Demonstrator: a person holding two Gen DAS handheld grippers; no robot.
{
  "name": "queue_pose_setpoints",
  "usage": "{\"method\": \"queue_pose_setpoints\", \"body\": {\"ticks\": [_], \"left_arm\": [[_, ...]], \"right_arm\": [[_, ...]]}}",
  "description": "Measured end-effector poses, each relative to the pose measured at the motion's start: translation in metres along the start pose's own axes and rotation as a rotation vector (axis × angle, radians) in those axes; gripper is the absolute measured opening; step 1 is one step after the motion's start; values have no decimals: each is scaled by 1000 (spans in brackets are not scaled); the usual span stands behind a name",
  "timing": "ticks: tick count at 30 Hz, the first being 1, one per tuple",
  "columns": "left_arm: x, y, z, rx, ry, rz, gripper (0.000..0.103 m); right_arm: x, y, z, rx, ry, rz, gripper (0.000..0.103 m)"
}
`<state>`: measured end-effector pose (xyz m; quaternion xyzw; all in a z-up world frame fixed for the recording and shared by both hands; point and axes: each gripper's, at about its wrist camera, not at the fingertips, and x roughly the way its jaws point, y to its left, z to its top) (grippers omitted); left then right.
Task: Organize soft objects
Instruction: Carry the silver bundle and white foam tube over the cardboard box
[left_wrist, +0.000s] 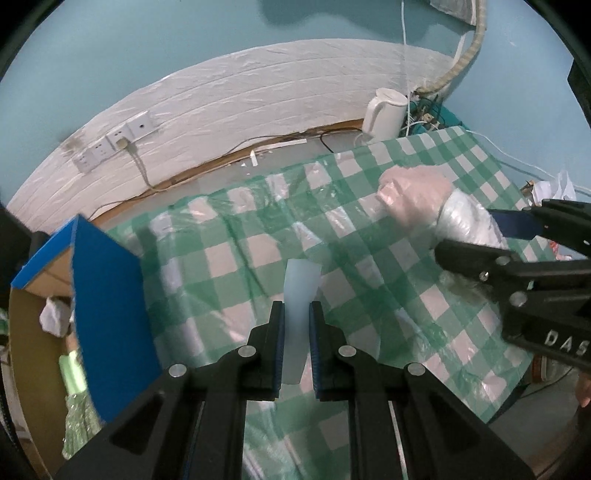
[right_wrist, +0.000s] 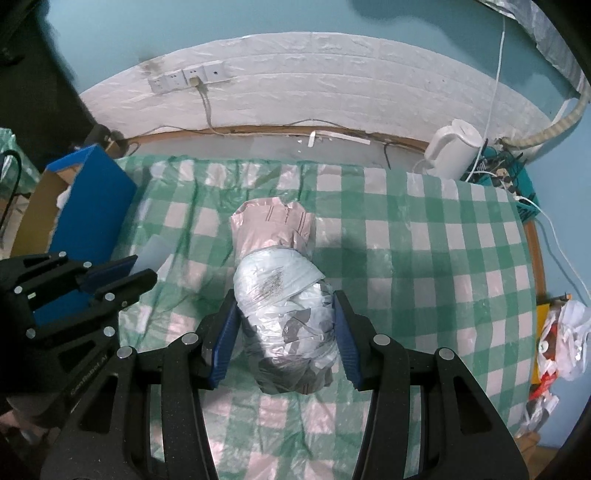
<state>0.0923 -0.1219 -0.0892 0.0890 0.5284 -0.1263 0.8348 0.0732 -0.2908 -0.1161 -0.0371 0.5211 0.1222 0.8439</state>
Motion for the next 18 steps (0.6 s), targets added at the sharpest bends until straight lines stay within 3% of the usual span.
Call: {"method": "queue_pose_setpoints", "body": {"ticks": [18], "left_arm": [[-71, 27, -41, -6, -56, 61, 12]], "right_arm": [[-46, 40, -18, -60, -40, 44, 48]]}}
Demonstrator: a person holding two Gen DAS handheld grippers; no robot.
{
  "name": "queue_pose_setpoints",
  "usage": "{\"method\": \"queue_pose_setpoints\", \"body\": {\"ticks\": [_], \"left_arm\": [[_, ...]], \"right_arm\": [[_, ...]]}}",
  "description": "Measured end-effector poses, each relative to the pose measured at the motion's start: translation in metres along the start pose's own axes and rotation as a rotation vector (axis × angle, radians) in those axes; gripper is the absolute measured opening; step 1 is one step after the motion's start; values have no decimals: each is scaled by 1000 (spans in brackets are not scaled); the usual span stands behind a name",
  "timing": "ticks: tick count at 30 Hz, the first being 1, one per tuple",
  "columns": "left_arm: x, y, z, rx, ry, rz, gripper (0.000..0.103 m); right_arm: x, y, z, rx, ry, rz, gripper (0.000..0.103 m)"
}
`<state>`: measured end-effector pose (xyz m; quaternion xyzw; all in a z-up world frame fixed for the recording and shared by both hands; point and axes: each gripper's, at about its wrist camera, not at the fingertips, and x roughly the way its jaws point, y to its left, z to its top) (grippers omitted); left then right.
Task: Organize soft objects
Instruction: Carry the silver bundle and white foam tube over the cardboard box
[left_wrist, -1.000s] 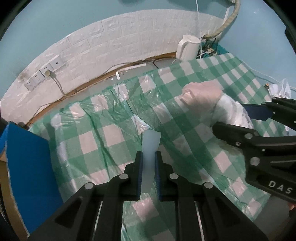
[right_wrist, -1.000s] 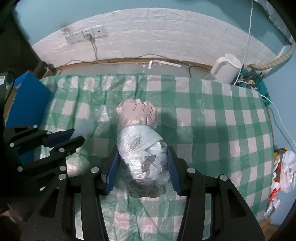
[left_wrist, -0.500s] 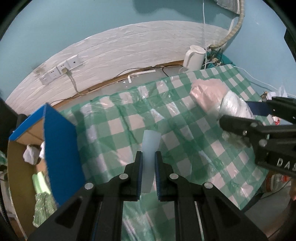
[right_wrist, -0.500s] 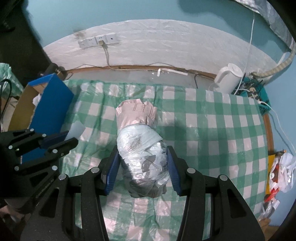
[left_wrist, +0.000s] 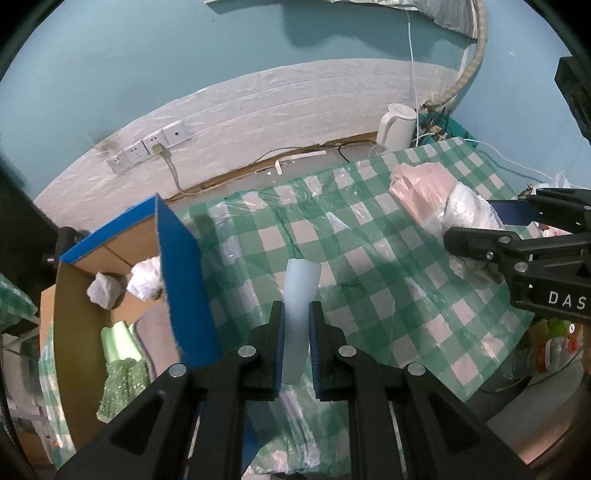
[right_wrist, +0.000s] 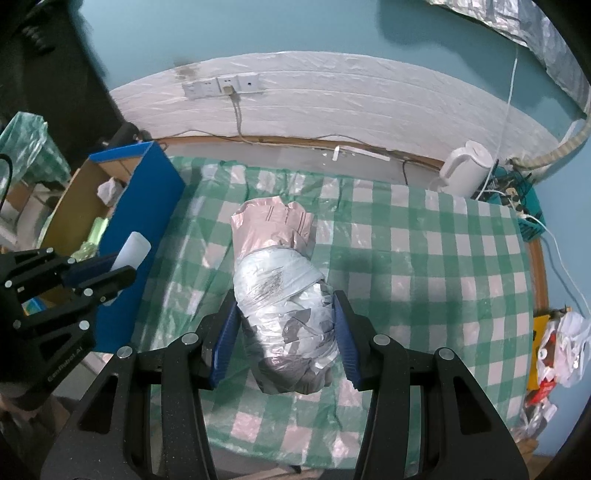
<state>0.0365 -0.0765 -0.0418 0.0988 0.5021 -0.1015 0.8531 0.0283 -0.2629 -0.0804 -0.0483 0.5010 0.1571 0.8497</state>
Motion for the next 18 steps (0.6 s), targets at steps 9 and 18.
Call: {"method": "queue_pose_setpoints", "body": {"ticks": [9, 18], "left_arm": [[-15, 17, -17, -14, -17, 23, 12], [-30, 46, -32, -50, -35, 42, 12]], "right_arm": [[-8, 19, -2, -30, -8, 13, 48], [-11, 50, 4, -75, -15, 40, 48]]}}
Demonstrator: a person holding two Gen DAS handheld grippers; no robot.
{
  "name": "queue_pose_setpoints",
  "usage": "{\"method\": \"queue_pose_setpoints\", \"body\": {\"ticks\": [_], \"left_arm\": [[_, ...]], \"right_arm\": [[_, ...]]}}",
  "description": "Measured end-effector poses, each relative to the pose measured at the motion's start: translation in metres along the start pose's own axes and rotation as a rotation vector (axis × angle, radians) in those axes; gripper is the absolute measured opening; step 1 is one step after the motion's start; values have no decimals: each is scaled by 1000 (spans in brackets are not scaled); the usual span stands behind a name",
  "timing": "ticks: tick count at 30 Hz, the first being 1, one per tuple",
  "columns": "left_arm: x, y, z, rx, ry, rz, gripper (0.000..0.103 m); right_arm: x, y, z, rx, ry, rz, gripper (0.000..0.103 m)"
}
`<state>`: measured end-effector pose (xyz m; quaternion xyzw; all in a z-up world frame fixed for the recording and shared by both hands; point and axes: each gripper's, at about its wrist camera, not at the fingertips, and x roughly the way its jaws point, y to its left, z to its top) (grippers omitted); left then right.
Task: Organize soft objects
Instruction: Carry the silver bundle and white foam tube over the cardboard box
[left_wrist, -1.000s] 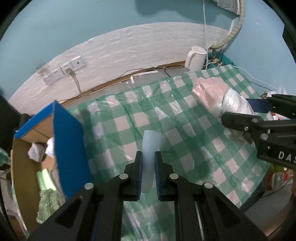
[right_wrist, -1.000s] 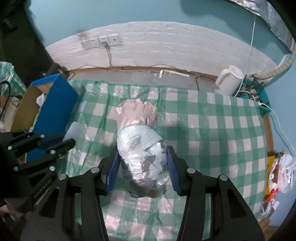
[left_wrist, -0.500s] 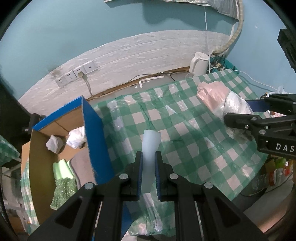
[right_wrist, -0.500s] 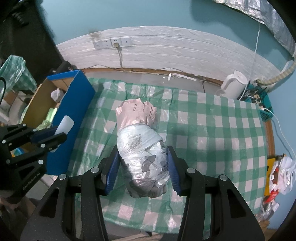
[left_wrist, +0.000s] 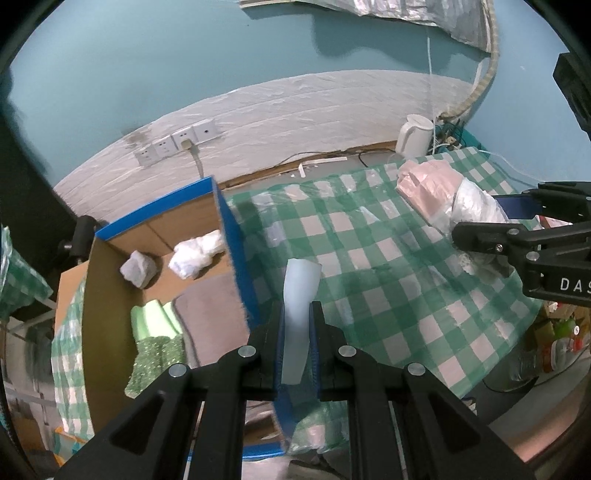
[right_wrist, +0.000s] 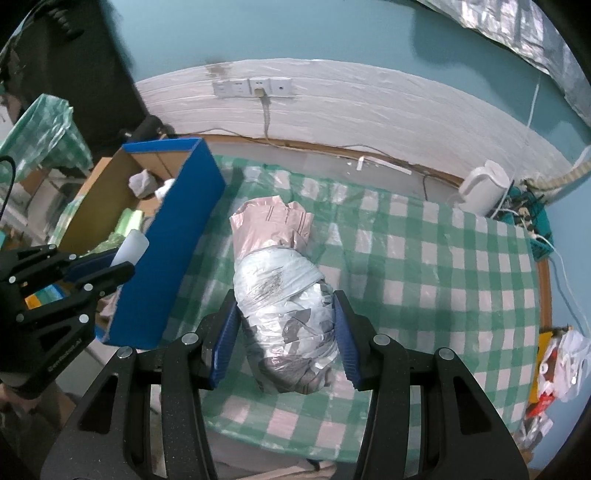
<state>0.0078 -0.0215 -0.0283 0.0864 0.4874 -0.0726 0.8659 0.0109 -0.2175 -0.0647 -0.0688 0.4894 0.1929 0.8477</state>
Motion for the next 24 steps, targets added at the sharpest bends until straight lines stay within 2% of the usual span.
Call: {"method": "queue_pose_setpoints", "body": {"ticks": [24], "left_arm": [[-14, 81, -26, -108, -12, 97, 12]], "right_arm": [[25, 113, 34, -163, 16, 90, 48]]}}
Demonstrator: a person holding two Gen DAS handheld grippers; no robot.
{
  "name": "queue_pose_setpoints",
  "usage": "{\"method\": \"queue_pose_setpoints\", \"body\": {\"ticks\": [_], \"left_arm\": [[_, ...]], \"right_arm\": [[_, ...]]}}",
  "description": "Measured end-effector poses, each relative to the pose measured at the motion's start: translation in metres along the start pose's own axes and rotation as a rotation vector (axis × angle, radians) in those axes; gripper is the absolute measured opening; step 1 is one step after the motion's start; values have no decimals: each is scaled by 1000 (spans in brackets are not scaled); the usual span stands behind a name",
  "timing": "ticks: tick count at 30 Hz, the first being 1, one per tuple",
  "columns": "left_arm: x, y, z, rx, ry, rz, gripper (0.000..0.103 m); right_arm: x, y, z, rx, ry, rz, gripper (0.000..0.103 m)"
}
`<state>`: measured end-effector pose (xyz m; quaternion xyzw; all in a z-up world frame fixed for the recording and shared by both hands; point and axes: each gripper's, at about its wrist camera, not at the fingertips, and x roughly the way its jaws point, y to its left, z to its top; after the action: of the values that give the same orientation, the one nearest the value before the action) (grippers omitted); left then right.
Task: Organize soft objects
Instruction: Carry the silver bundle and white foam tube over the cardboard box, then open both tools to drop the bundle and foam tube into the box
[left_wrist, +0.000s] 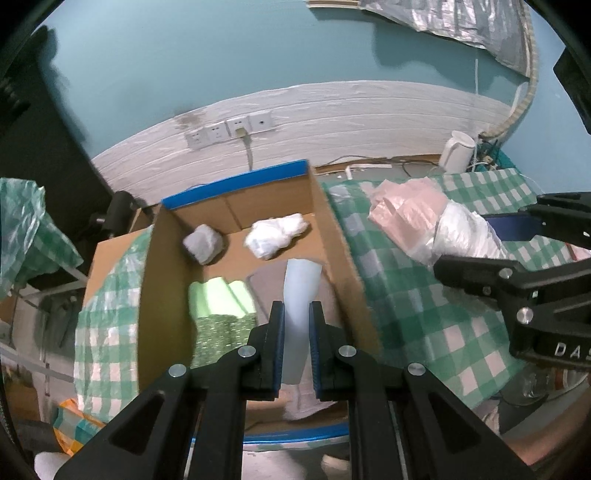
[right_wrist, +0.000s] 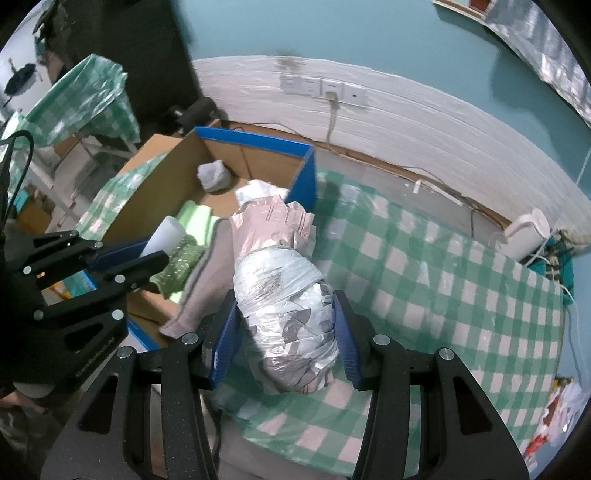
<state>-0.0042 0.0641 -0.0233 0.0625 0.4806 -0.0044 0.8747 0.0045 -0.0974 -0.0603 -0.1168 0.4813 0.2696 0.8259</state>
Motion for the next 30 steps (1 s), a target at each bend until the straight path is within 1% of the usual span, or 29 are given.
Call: {"method": "queue_pose_setpoints", "body": {"ticks": [6, 12, 16, 22, 25, 27, 30], "left_arm": [[1, 25, -3, -45, 3, 19, 12], [11, 46, -10, -83, 33, 35, 12], [20, 56, -15, -100, 57, 50, 12], [25, 67, -19, -120, 72, 59, 13], [28, 73, -21, -129, 79, 69, 16], [31, 77, -21, -142, 90, 72, 22], [34, 81, -24, -150, 105, 84, 24]], "right_arm": [[13, 26, 11, -35, 11, 15, 49], [30, 50, 24, -60, 27, 35, 49], [42, 61, 30, -69, 42, 46, 49], [59, 70, 35, -71, 72, 59, 49], [65, 71, 34, -70, 81, 67, 49], [67, 72, 34, -70, 81, 77, 51], [68, 72, 35, -59, 64, 85, 55]]}}
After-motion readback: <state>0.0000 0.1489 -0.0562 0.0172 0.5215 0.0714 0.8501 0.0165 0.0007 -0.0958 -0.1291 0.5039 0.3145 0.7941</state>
